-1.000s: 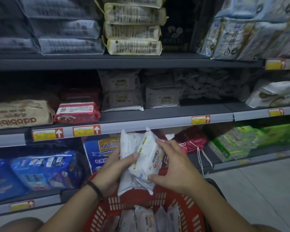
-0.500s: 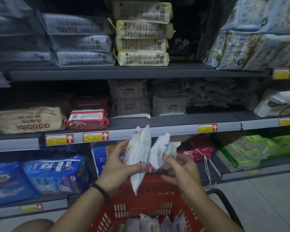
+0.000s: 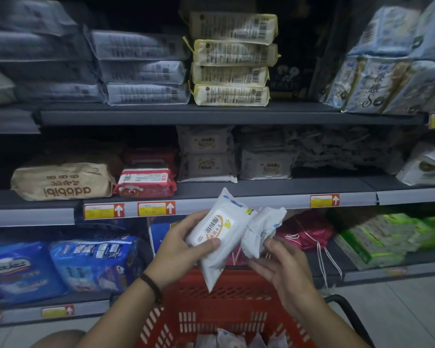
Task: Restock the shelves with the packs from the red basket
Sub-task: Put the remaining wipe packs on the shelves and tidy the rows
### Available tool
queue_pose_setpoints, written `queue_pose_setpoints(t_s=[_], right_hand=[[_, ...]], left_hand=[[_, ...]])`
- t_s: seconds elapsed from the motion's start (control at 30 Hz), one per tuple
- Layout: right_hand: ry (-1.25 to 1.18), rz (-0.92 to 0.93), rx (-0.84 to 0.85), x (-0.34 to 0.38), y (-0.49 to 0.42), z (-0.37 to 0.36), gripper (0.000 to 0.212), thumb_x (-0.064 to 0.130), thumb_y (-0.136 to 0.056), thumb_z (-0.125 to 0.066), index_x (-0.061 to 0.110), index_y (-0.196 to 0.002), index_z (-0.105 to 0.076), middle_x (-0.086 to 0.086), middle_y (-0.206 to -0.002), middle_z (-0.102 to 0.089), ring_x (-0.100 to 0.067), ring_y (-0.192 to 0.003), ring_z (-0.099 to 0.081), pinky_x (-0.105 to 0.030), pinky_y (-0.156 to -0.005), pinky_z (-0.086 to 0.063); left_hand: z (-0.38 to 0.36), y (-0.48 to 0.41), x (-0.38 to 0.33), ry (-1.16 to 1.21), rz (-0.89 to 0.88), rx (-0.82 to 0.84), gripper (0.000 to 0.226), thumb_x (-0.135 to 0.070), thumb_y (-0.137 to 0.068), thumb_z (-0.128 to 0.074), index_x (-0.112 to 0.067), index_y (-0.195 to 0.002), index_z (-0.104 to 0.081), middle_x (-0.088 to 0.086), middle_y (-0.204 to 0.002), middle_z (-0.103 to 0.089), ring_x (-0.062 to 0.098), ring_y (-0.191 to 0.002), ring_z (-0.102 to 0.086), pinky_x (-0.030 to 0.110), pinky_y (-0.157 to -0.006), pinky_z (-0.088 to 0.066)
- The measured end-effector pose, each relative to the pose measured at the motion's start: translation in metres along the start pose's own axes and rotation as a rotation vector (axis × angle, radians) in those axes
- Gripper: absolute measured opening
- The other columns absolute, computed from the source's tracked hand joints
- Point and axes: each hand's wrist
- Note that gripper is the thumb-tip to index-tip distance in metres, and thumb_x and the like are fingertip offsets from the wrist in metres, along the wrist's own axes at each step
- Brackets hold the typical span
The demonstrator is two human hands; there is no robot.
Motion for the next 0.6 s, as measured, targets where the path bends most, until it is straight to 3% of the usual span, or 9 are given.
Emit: queue_pose_setpoints(t_s=[0.07, 0.13, 0.23, 0.33, 0.4, 0.47, 0.53, 0.6], right_hand=[[0.010, 0.003, -0.016, 0.000, -0.001, 0.003, 0.028, 0.005, -0.099, -0.065, -0.004, -0.125, -0.067, -0.018, -0.104, -0.081, -0.040, -0.098, -0.079, -0.046, -0.086, -0.066], [0.028, 0.017, -0.024, -0.002, -0.001, 0.003, 0.031, 0.004, -0.097, -0.068, -0.003, -0.127, -0.066, -0.018, -0.107, -0.081, -0.039, -0.099, -0.079, -0.045, -0.085, -0.067], [0.103, 0.066, -0.028, -0.006, -0.002, 0.001, 0.033, 0.004, -0.091, -0.078, 0.003, -0.122, -0.068, -0.020, -0.113, -0.078, -0.033, -0.099, -0.080, -0.039, -0.081, -0.067], [0.166, 0.092, -0.057, -0.009, -0.001, -0.001, 0.044, 0.017, -0.073, -0.087, 0.012, -0.113, -0.071, -0.021, -0.114, -0.076, -0.031, -0.097, -0.080, -0.039, -0.081, -0.067], [0.238, 0.107, -0.077, -0.009, -0.001, -0.003, 0.045, 0.026, -0.070, -0.090, 0.016, -0.111, -0.074, -0.019, -0.113, -0.077, -0.032, -0.097, -0.080, -0.048, -0.086, -0.066], [0.371, 0.175, -0.138, -0.003, 0.000, -0.009, 0.058, 0.046, -0.059, -0.097, 0.022, -0.107, -0.075, -0.007, -0.106, -0.081, -0.029, -0.098, -0.080, -0.055, -0.092, -0.062], [0.534, 0.250, -0.182, 0.012, -0.001, -0.021, 0.066, 0.062, -0.051, -0.092, 0.029, -0.104, -0.072, 0.008, -0.097, -0.081, -0.017, -0.096, -0.079, -0.046, -0.091, -0.060], [0.667, 0.325, -0.215, 0.030, -0.004, -0.040, 0.048, 0.059, -0.058, -0.087, 0.034, -0.094, -0.068, 0.016, -0.087, -0.077, -0.003, -0.082, -0.075, -0.032, -0.078, -0.057]], left_hand=[[0.002, -0.002, 0.001, 0.120, 0.041, -0.020, 0.074, -0.007, -0.068, -0.094, -0.024, -0.134, -0.065, 0.004, -0.128, -0.073, 0.025, -0.118, -0.071, 0.047, -0.099, -0.058], [-0.001, -0.003, 0.000, 0.246, 0.119, -0.055, 0.077, 0.000, -0.061, -0.095, -0.020, -0.130, -0.068, 0.010, -0.125, -0.074, 0.030, -0.113, -0.073, 0.049, -0.096, -0.059], [-0.006, -0.004, 0.002, 0.364, 0.217, -0.052, 0.061, 0.001, -0.065, -0.089, -0.011, -0.123, -0.072, 0.017, -0.120, -0.076, 0.037, -0.111, -0.073, 0.051, -0.097, -0.058], [-0.011, -0.001, -0.002, 0.406, 0.261, -0.104, 0.051, 0.014, -0.075, -0.080, -0.010, -0.120, -0.073, 0.015, -0.115, -0.078, 0.034, -0.100, -0.077, 0.048, -0.088, -0.060], [-0.011, -0.002, -0.006, 0.339, 0.246, -0.204, 0.047, 0.015, -0.075, -0.080, -0.010, -0.114, -0.072, 0.017, -0.111, -0.078, 0.032, -0.091, -0.078, 0.044, -0.077, -0.062], [-0.003, -0.008, -0.015, 0.232, 0.178, -0.308, 0.047, 0.010, -0.070, -0.087, -0.013, -0.108, -0.071, 0.020, -0.108, -0.077, 0.037, -0.092, -0.077, 0.045, -0.074, -0.064], [0.016, -0.020, -0.035, 0.081, 0.082, -0.311, 0.049, 0.002, -0.064, -0.095, -0.020, -0.100, -0.071, 0.016, -0.105, -0.077, 0.035, -0.090, -0.077, 0.049, -0.077, -0.065], [0.040, -0.029, -0.052, -0.077, 0.026, -0.249, 0.046, -0.001, -0.064, -0.096, -0.024, -0.096, -0.071, 0.009, -0.100, -0.077, 0.026, -0.083, -0.079, 0.047, -0.073, -0.066]])
Point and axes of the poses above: each hand's wrist, its own y-axis away from the middle knuckle, its own z-axis out of the back of the hand, x = y × z
